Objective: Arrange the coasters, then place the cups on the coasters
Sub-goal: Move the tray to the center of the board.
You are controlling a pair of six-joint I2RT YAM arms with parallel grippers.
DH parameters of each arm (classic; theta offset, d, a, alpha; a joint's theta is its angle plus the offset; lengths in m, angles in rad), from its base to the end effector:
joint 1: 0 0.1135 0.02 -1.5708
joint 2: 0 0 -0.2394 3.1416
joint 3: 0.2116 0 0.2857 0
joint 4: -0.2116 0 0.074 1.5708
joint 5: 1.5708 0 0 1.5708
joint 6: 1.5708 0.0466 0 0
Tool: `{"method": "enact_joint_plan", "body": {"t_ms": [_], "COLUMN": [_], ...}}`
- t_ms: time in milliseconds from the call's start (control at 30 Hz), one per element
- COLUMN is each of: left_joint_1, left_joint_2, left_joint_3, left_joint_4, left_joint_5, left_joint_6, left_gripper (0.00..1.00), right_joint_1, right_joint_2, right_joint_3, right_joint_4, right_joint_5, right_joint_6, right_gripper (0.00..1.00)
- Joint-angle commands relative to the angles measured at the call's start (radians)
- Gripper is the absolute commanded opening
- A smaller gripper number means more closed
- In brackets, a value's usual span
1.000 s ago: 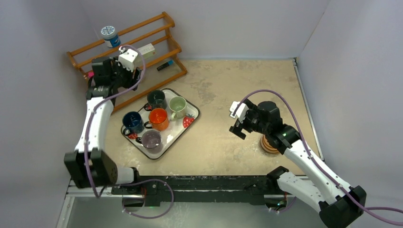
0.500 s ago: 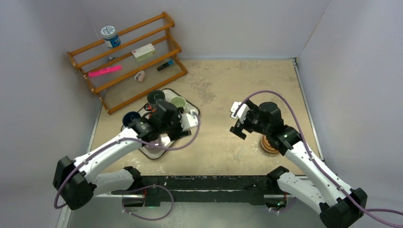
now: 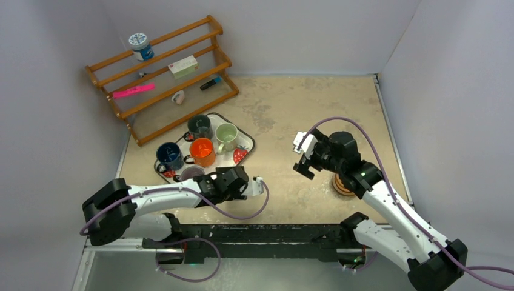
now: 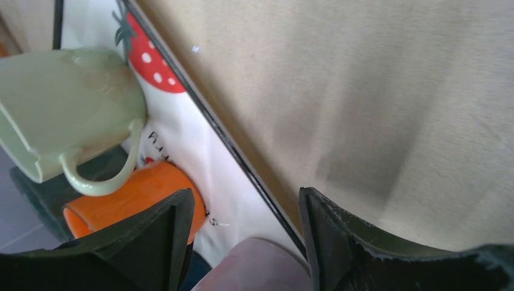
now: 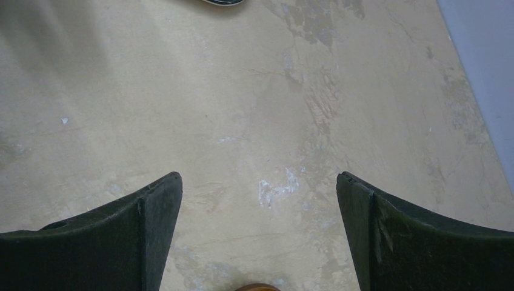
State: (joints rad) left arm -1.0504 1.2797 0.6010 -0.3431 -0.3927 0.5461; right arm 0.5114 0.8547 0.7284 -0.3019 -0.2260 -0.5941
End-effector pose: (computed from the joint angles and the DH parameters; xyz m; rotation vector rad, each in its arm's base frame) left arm 0.1485 -0.2232 0.1143 1.6930 1.8456 0.3060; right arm 0.2183 0.1345 0.2689 -1.1661 1.6144 0.1724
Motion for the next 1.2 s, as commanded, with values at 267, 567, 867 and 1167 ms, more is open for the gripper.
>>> {"method": "enact_joint_plan", "body": {"t_ms": [267, 567, 867, 1167], "left_joint_1": [-0.004, 0.118, 0.252, 0.26], "left_joint_2": [-0.03, -0.014, -0.033, -0.088], "left_joint_3": [-0.124, -0.156, -0.154, -0.144], "left_joint_4": [0.169, 0.241, 0.329, 0.239], "left_joint_5": [-0.222, -0.217, -0.178, -0.083], "left_joint_6": [0.066, 0.138, 0.218, 0.209], "left_gripper": [0.61, 0.55, 0.5, 0.5], "right_joint_1": [0.003, 0.003, 0.003, 0.003], "right_joint_2": [-0.009, -0.007, 0.002, 0.0], "right_joint_3": [0.0, 0.002, 0.006, 0.006], "right_joint_4": [0.01, 0.006, 0.006, 0.004], "right_joint_5": [-0.012, -0.015, -0.016, -0.016], "right_joint_6": [-0.013, -0.012, -0.011, -0.009], "right_gripper": [0.99, 0.99, 0.99, 0.99]}}
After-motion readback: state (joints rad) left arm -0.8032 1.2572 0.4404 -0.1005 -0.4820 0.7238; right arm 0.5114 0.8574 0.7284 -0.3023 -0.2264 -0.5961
